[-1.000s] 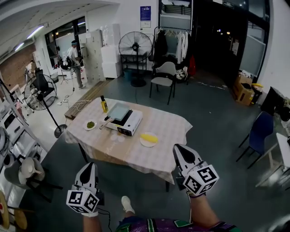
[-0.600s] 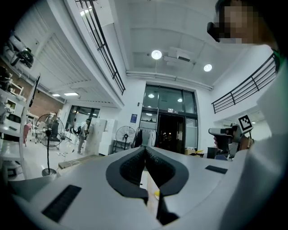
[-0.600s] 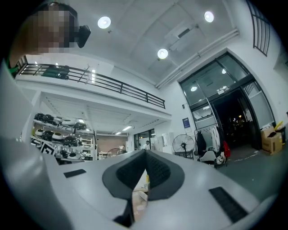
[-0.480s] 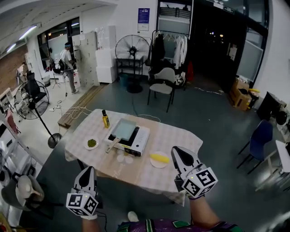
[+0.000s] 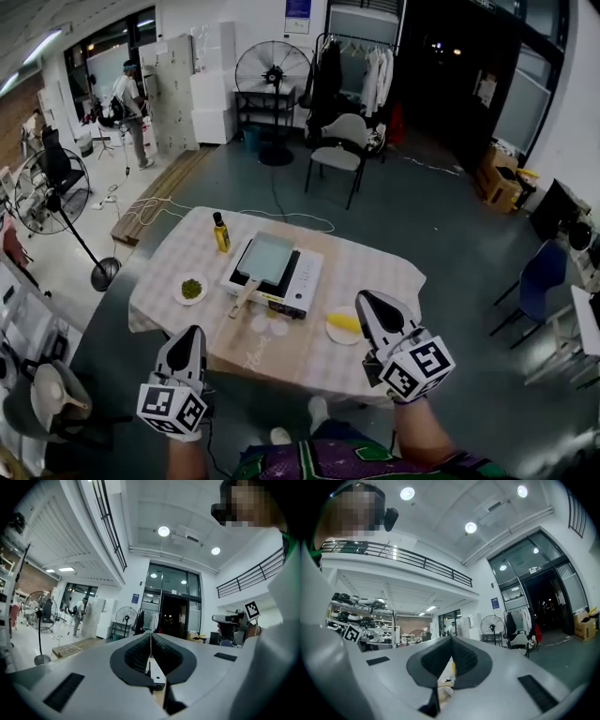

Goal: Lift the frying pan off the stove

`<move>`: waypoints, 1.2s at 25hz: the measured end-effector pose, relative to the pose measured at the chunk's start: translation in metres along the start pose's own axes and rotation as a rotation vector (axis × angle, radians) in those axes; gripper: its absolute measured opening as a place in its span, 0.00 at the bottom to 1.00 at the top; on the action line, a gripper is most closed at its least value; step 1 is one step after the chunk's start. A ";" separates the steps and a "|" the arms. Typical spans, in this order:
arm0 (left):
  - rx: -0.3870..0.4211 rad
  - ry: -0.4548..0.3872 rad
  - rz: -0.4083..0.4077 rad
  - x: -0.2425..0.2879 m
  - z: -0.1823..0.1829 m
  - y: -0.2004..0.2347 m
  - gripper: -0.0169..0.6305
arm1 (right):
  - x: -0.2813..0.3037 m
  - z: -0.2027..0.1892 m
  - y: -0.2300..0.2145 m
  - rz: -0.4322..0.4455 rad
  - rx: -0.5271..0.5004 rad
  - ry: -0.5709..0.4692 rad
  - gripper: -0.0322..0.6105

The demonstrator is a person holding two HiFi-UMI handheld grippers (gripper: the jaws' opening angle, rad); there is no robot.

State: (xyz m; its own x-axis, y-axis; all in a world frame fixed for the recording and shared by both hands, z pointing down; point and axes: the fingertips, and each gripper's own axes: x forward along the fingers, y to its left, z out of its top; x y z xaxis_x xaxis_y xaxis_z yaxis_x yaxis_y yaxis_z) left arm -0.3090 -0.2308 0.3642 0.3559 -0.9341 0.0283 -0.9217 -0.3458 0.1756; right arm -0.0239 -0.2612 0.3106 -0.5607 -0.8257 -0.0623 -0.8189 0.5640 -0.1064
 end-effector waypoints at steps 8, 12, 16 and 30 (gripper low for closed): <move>-0.011 0.007 -0.038 0.049 -0.003 0.008 0.21 | 0.066 -0.003 -0.015 0.102 0.012 -0.023 0.06; 0.092 0.081 -0.088 0.081 -0.007 0.000 0.55 | 0.085 0.000 -0.027 0.124 0.029 -0.037 0.06; 0.171 0.214 -0.104 0.110 -0.040 0.001 0.68 | 0.093 -0.019 -0.031 0.141 0.028 -0.016 0.06; 0.220 0.514 -0.139 0.223 -0.137 0.025 0.69 | 0.129 -0.076 -0.062 0.158 0.081 0.039 0.06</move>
State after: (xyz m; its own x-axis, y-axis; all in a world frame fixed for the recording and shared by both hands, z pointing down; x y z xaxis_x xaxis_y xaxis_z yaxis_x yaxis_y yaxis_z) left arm -0.2316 -0.4352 0.5099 0.4550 -0.7345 0.5035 -0.8515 -0.5243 0.0047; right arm -0.0550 -0.4022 0.3845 -0.6871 -0.7251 -0.0458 -0.7085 0.6828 -0.1783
